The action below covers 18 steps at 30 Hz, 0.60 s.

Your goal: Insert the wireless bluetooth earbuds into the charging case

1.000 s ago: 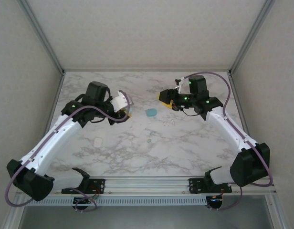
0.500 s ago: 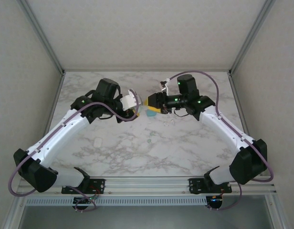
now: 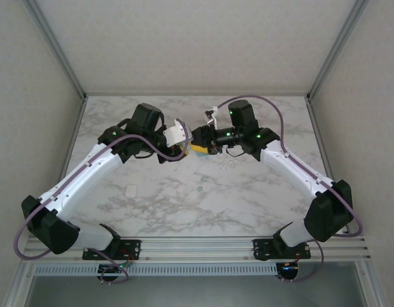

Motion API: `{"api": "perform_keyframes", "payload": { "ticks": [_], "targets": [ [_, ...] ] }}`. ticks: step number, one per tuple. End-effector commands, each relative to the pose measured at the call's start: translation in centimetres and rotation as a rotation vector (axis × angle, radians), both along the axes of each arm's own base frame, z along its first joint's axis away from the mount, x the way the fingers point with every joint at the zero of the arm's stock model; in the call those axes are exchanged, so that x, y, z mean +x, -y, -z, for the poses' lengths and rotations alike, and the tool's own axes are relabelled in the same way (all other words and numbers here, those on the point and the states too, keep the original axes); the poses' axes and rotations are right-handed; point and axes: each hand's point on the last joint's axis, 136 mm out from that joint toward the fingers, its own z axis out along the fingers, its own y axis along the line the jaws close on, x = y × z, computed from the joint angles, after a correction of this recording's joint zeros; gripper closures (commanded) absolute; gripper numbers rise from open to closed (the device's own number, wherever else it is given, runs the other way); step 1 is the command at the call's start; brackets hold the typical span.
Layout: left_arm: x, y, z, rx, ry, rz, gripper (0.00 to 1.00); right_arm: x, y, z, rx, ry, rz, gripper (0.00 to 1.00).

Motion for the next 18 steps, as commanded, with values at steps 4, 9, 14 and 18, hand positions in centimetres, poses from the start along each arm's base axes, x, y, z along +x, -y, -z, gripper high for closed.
{"api": "perform_keyframes", "payload": {
  "ticks": [4, 9, 14, 18],
  "targets": [
    [-0.3, 0.3, -1.0, 0.000, 0.015, 0.025, 0.72, 0.4, -0.9, 0.1, -0.024, 0.007, -0.013, 0.46],
    [-0.3, 0.4, -1.0, 0.001, 0.013, 0.030, 0.72, 0.6, -1.1, 1.0, -0.068, 0.008, -0.013, 0.51],
    [-0.2, 0.4, -0.9, 0.006, 0.011, 0.027, 0.72, 0.7, -0.9, 1.9, -0.109, 0.002, -0.013, 0.55],
    [-0.1, 0.3, -0.7, 0.016, 0.012, 0.025, 0.70, 0.8, -0.8, 1.6, -0.116, 0.016, -0.006, 0.66]
  ]
}}
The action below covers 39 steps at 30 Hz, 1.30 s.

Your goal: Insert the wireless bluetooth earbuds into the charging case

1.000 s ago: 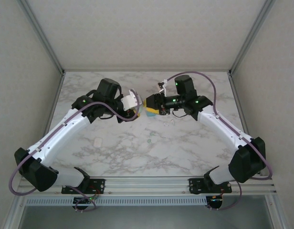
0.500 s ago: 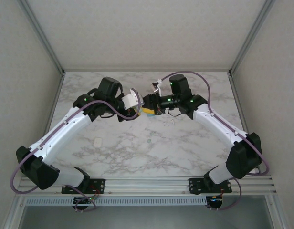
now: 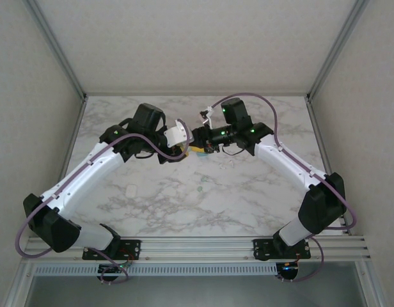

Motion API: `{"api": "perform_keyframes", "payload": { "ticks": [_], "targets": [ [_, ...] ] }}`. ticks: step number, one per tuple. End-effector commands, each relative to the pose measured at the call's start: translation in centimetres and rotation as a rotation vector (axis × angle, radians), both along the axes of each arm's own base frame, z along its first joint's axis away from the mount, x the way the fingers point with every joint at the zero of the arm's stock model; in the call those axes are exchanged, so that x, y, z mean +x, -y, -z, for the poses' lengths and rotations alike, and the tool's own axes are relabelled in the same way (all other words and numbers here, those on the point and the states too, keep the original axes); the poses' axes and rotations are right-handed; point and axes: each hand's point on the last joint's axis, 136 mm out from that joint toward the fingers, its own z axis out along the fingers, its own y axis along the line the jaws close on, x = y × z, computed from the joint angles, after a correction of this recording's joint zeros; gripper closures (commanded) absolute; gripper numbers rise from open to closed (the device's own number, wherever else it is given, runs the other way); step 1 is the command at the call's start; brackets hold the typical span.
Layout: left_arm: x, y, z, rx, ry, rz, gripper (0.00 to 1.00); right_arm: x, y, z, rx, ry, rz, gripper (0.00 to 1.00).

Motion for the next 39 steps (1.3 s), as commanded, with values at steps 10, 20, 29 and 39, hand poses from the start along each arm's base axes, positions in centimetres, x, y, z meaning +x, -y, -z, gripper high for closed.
{"api": "perform_keyframes", "payload": {
  "ticks": [10, 20, 29, 39],
  "targets": [
    [1.6, -0.5, -4.2, -0.192, 0.106, -0.103, 0.32, 0.6, 0.8, -4.0, 0.151, 0.044, 0.015, 0.79],
    [2.1, -2.9, -9.6, -0.680, 0.107, -0.112, 0.24, 3.8, 5.0, -8.7, 0.418, 0.003, 0.095, 0.80],
    [3.6, -0.5, -12.1, -0.868, 0.082, -0.043, 0.24, 5.4, 5.0, -11.8, 0.589, -0.090, 0.122, 0.81],
    [2.7, 2.4, -13.0, -0.840, 0.131, 0.091, 0.25, 4.0, 3.4, -13.5, 0.602, -0.121, 0.057, 0.81]
  ]
}}
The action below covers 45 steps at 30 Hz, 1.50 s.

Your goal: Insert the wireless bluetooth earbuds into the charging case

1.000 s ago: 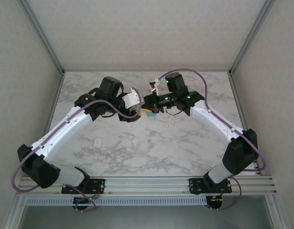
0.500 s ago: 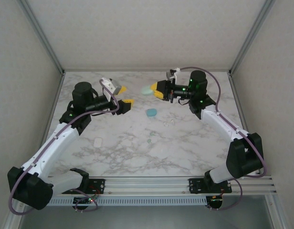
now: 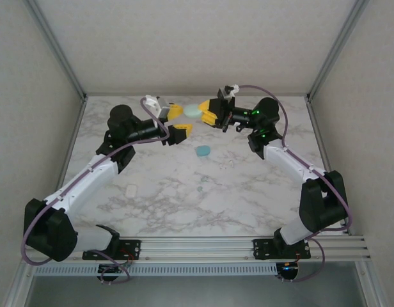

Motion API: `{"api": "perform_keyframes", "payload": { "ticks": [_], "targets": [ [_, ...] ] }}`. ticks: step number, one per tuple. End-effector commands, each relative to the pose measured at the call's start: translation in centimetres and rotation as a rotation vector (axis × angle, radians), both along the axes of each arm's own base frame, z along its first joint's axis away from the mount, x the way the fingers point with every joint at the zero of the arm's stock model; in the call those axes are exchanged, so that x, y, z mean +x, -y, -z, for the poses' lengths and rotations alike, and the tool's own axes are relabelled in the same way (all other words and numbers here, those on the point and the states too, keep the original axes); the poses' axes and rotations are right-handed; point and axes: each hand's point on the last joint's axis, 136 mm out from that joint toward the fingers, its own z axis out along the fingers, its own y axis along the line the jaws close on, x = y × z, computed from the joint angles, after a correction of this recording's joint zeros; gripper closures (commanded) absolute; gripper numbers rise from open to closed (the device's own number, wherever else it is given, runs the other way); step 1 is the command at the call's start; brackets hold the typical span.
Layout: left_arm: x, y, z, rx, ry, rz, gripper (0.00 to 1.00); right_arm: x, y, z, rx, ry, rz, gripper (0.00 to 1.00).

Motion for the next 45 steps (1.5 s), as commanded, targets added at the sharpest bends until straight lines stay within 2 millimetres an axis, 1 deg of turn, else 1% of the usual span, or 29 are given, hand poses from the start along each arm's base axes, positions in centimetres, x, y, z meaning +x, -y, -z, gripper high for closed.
{"api": "perform_keyframes", "payload": {
  "ticks": [1, 5, 11, 12, 16, 18, 22, 24, 25, 26, 28, 29, 31, 34, 37, 41, 45],
  "targets": [
    [-1.2, 1.0, -2.8, -0.029, 0.113, 0.065, 0.25, -0.8, -0.4, -2.4, 0.044, 0.054, -0.028, 0.81],
    [-1.4, 1.6, -3.2, -0.028, 0.132, 0.089, 0.29, -0.8, -0.4, -2.2, 0.044, 0.042, -0.025, 0.81],
    [-1.8, 1.6, -3.2, -0.021, 0.128, 0.100, 0.42, -0.9, -0.4, -2.1, 0.047, 0.043, -0.024, 0.81],
    [-1.8, 1.6, -3.1, -0.019, 0.124, 0.100, 0.45, -0.8, -0.4, -2.0, 0.046, 0.039, -0.022, 0.81],
    [-1.8, 1.6, -3.2, -0.022, 0.111, 0.098, 0.50, -0.6, -0.4, -1.4, 0.037, 0.029, -0.020, 0.81],
    [-1.7, 1.6, -3.2, -0.016, 0.102, 0.094, 0.57, -0.5, -0.5, -0.7, 0.015, 0.018, -0.015, 0.79],
    [-1.6, 1.6, -2.5, 0.036, 0.087, 0.093, 0.68, -0.8, -0.5, 0.9, -0.078, 0.052, 0.006, 0.70],
    [-1.9, 1.7, -1.5, 0.098, 0.075, 0.104, 0.72, -1.5, -0.2, 1.6, -0.167, 0.096, 0.008, 0.58],
    [-2.0, 1.6, -1.1, 0.127, 0.071, 0.108, 0.72, -1.8, 0.0, 1.5, -0.204, 0.147, 0.017, 0.53],
    [-2.2, 1.6, -0.4, 0.166, 0.065, 0.118, 0.73, -2.2, 0.3, 2.0, -0.273, 0.172, 0.026, 0.49],
    [-2.6, 1.5, 0.5, 0.217, 0.056, 0.134, 0.73, -2.7, 0.9, 2.3, -0.365, 0.222, 0.026, 0.46],
    [-2.9, 1.4, 1.1, 0.244, 0.033, 0.144, 0.73, -3.1, 0.9, 2.1, -0.372, 0.236, 0.004, 0.46],
    [-3.0, 1.3, 1.4, 0.266, 0.026, 0.152, 0.73, -3.4, 0.8, 1.8, -0.361, 0.232, -0.028, 0.46],
    [-2.9, 1.3, 1.6, 0.285, 0.024, 0.145, 0.72, -3.5, 0.7, 2.2, -0.376, 0.209, -0.046, 0.48],
    [-2.6, 1.2, 1.7, 0.296, 0.019, 0.133, 0.72, -4.0, 0.8, 2.4, -0.383, 0.208, -0.066, 0.48],
    [-2.7, 1.5, 1.8, 0.303, 0.017, 0.146, 0.71, -3.9, 0.7, 2.7, -0.390, 0.198, -0.071, 0.49],
    [-2.6, 1.9, 1.8, 0.306, 0.017, 0.150, 0.70, -3.6, 0.0, 3.0, -0.376, 0.179, -0.093, 0.49]
  ]
}}
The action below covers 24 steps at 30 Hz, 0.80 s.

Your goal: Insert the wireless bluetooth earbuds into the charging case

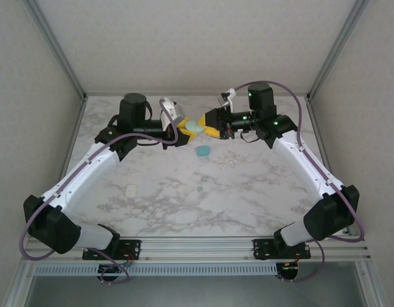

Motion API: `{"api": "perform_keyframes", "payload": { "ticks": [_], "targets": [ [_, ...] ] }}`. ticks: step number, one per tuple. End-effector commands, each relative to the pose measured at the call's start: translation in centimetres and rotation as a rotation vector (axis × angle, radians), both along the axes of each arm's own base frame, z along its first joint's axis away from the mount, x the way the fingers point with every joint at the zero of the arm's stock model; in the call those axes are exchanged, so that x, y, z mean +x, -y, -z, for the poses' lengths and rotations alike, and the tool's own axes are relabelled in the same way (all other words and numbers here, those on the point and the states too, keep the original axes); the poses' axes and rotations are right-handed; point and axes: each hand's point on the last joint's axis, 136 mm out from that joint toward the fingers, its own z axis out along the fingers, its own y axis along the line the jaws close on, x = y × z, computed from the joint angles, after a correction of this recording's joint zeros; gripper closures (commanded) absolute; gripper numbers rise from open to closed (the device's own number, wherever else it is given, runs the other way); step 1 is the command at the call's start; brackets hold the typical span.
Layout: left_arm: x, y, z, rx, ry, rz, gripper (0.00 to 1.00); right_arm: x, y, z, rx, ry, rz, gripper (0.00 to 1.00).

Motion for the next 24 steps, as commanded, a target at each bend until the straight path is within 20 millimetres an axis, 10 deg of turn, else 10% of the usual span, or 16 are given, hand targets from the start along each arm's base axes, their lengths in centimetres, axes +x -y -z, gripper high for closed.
{"api": "perform_keyframes", "payload": {
  "ticks": [1, 13, 24],
  "targets": [
    [-0.4, 0.5, -0.8, 0.004, 0.022, 0.022, 0.70, -0.5, -0.8, -0.8, 0.024, 0.012, -0.056, 0.49],
    [0.1, 0.7, -0.8, 0.001, 0.037, -0.002, 0.54, 0.0, -1.2, -0.4, 0.072, -0.042, -0.054, 0.81],
    [0.1, 0.0, -2.7, -0.157, 0.079, 0.001, 0.40, 1.3, -0.7, -3.8, 0.271, -0.042, -0.007, 0.85]
  ]
}}
